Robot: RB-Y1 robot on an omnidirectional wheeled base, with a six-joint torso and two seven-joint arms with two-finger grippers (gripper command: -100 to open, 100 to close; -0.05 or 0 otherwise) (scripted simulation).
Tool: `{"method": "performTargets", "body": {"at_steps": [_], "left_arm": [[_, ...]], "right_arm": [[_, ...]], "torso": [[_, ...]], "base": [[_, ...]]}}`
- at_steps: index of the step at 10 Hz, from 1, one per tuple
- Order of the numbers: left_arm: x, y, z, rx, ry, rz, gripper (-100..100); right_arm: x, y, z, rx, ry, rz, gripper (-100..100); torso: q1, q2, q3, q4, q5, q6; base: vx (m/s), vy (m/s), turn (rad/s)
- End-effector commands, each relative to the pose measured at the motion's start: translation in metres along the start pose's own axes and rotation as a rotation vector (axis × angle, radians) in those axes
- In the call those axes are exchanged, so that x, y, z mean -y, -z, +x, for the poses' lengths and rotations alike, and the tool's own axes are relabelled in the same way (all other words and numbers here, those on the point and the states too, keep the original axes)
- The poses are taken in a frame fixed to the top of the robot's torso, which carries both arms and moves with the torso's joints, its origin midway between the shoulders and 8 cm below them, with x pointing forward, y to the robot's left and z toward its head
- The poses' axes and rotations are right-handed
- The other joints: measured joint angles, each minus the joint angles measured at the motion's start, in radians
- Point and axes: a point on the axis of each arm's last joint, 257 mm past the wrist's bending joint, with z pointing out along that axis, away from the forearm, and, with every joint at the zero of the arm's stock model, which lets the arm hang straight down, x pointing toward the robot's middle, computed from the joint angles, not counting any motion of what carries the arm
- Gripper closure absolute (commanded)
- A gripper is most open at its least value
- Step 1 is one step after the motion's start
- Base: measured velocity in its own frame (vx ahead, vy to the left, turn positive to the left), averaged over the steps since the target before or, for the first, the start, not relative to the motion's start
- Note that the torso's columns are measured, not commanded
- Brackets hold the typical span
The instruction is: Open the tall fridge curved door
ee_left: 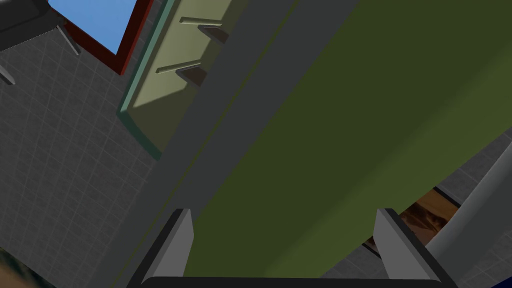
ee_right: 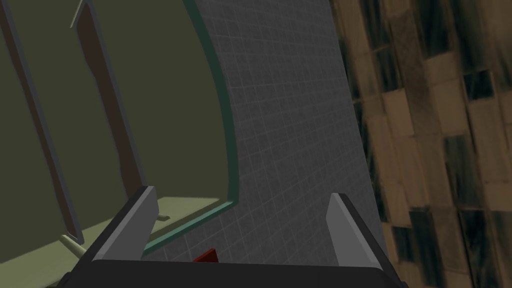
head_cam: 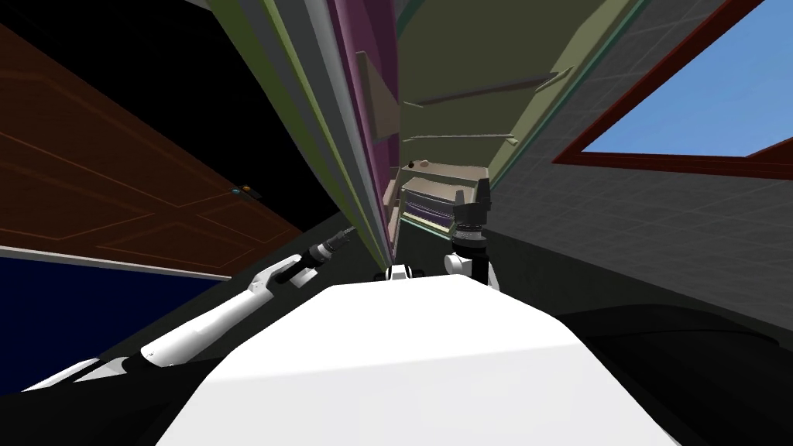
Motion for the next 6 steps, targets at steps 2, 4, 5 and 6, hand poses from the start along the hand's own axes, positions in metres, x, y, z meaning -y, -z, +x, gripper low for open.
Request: {"method": "performTargets", "body": {"at_steps": [2, 4, 5, 6], "left_arm": [[0.0165, -0.0036, -0.02, -0.019, 0.004, 0.023, -100], [0.0182, -0.004, -0.0201, -0.02, 0.004, 0.024, -100], [0.0188, -0.0041, -0.0206, -0.021, 0.004, 0.025, 0], [0.0187, -0.0041, -0.0205, -0.021, 0.004, 0.025, 0]], "right_arm": [[0.0, 0.0, 0.0, 0.0, 0.0, 0.0, 0], [0.0, 0.0, 0.0, 0.0, 0.0, 0.0, 0], [0.0, 0.0, 0.0, 0.0, 0.0, 0.0, 0], [0.0, 0.0, 0.0, 0.0, 0.0, 0.0, 0]], "torso": [[0.003, 0.001, 0.001, 0.001, 0.001, 0.0], [0.003, 0.001, 0.0, 0.0, 0.001, 0.0], [0.003, 0.001, 0.0, 0.0, 0.001, 0.0], [0.003, 0.001, 0.0, 0.0, 0.001, 0.0]], "base": [[0.014, -0.031, 0.088], [0.008, -0.017, 0.034], [0.0, 0.0, 0.0], [0.0, 0.0, 0.0]]}}
